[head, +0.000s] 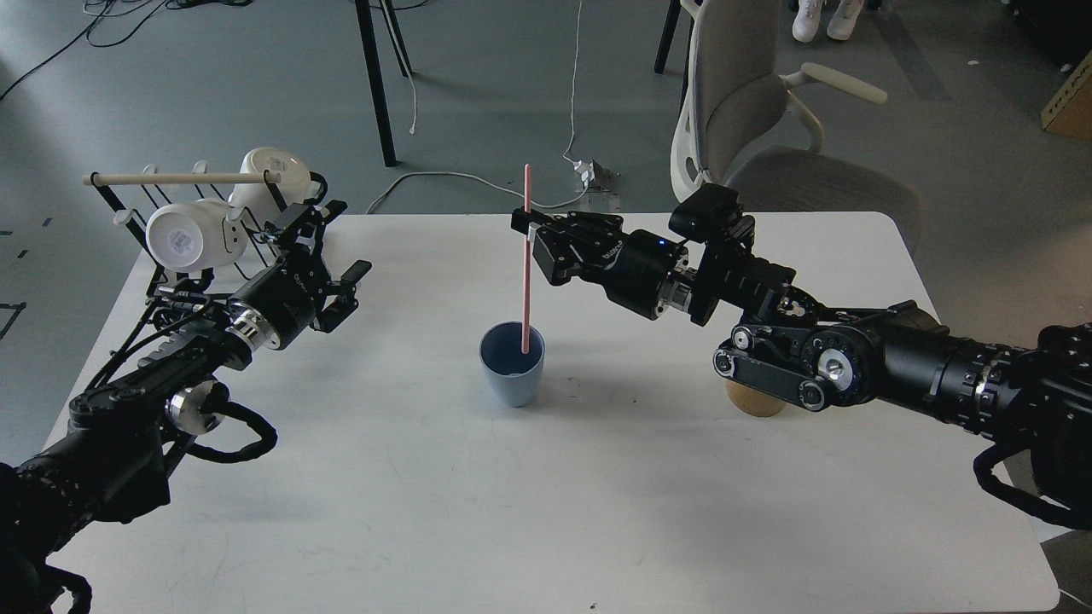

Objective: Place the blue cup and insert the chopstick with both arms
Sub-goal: 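Lower the pink straw into the blue cup with the right gripper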

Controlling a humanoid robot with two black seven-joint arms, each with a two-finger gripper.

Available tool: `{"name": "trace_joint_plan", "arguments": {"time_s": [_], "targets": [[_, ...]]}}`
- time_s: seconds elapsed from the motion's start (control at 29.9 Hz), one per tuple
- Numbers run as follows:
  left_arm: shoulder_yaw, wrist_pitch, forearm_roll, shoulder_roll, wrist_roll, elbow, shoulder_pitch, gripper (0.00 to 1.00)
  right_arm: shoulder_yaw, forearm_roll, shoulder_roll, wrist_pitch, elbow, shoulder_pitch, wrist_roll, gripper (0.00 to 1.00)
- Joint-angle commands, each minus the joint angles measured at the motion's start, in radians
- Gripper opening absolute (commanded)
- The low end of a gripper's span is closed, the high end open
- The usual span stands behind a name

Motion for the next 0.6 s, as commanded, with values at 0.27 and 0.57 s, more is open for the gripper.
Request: {"name": "trace_joint_plan", "arguments": {"time_s": [0.27, 0.57], "targets": [[0.000, 0.000, 0.000, 0.001, 0.000, -0.002, -0.002, 0.94, -0.018, 0.006, 0.034, -0.003, -0.030, -0.018, 0.000, 0.35], [0.000, 0.000, 0.000, 0.000, 0.000, -0.005, -0.005, 0.94, 0.006, 0.025, 0.034, -0.006, -0.013, -0.016, 0.000, 0.75]]}}
